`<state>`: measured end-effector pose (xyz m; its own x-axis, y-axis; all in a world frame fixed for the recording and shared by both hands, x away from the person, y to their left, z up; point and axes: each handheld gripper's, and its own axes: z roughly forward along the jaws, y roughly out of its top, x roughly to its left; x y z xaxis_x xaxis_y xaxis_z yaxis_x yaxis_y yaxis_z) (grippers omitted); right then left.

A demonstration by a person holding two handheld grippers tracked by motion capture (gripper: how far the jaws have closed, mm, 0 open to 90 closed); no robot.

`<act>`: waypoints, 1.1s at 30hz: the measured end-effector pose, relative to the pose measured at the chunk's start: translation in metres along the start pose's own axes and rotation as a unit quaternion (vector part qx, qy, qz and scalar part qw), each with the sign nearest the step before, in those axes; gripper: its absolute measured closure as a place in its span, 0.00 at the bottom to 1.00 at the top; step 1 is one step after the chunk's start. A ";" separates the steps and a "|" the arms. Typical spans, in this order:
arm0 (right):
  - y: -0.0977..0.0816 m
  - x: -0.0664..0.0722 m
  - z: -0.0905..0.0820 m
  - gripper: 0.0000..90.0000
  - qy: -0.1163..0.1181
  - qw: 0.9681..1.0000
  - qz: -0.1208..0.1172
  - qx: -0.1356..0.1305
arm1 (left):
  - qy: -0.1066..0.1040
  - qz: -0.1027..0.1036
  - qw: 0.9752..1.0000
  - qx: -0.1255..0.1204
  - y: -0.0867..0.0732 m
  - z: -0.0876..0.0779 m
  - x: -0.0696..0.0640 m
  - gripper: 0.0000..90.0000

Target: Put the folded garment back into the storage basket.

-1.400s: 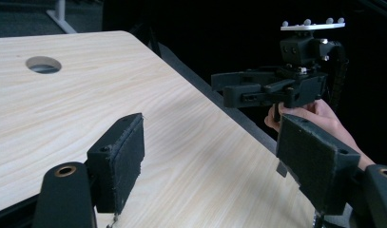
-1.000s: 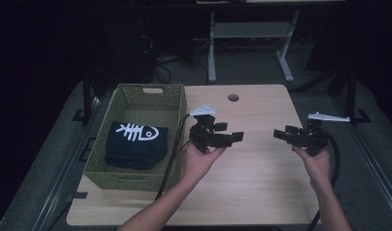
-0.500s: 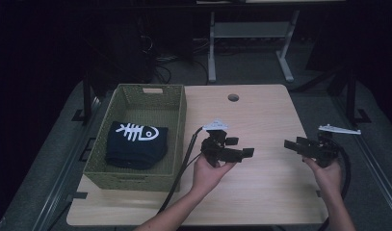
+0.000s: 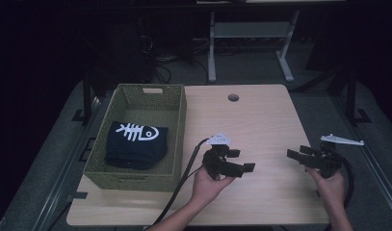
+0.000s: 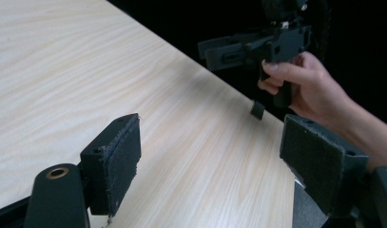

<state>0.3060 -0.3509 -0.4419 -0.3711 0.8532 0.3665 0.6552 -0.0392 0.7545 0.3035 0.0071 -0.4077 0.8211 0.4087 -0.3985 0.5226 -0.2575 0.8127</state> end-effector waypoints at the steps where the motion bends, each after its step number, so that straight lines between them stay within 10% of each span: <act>1: 0.000 0.000 0.000 0.27 0.000 1.000 0.000 0.000 | 0.000 0.000 1.000 0.000 0.000 0.000 0.000 0.24; 33: -0.057 0.046 -0.019 0.24 -0.021 0.998 -0.063 -0.010 | -0.036 0.043 0.998 0.015 -0.065 -0.026 -0.022 0.24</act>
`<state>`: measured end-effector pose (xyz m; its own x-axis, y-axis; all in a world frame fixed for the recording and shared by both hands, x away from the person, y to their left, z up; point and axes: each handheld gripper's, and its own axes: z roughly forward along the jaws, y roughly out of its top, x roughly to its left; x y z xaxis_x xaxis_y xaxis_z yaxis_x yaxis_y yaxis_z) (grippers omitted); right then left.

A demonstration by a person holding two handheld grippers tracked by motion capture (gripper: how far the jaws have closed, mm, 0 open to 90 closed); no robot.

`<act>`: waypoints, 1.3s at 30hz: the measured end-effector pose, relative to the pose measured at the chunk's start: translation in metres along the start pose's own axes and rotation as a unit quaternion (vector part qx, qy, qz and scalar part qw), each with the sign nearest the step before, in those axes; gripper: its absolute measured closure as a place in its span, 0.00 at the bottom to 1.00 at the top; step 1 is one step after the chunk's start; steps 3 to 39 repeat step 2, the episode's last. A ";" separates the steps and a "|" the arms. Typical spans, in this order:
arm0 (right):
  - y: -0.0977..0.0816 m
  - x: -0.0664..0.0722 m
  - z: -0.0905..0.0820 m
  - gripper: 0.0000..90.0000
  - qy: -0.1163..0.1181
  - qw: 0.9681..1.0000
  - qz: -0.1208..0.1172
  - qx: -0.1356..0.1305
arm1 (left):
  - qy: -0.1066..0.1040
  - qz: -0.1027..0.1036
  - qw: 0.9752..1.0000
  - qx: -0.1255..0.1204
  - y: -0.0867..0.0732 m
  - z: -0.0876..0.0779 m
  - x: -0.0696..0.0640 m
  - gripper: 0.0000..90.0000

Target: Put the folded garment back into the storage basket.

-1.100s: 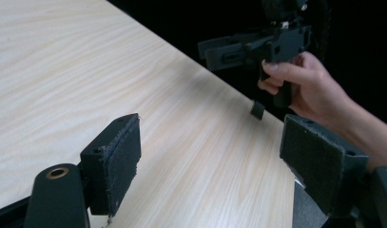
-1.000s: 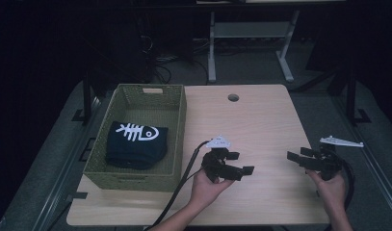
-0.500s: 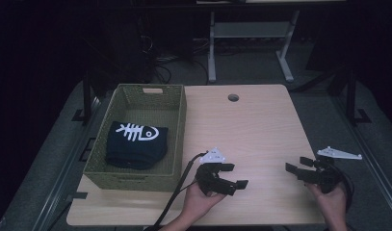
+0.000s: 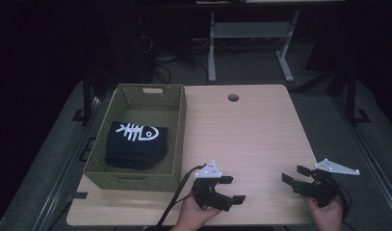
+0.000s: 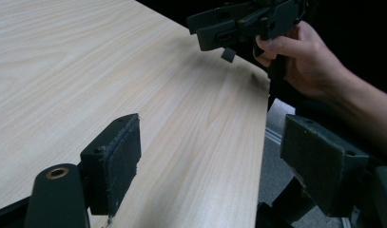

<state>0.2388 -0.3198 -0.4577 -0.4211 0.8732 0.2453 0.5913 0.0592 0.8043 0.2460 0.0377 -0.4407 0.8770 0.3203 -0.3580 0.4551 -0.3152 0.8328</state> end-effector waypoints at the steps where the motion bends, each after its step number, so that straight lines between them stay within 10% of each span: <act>1: 0.000 -0.003 -0.001 0.24 0.005 1.000 0.006 -0.011 | 0.001 0.002 1.000 -0.002 0.000 -0.001 0.000 0.24; 39: 0.000 -0.003 -0.001 0.24 0.005 1.000 0.006 -0.011 | 0.002 0.005 1.000 -0.003 0.000 -0.001 -0.001 0.24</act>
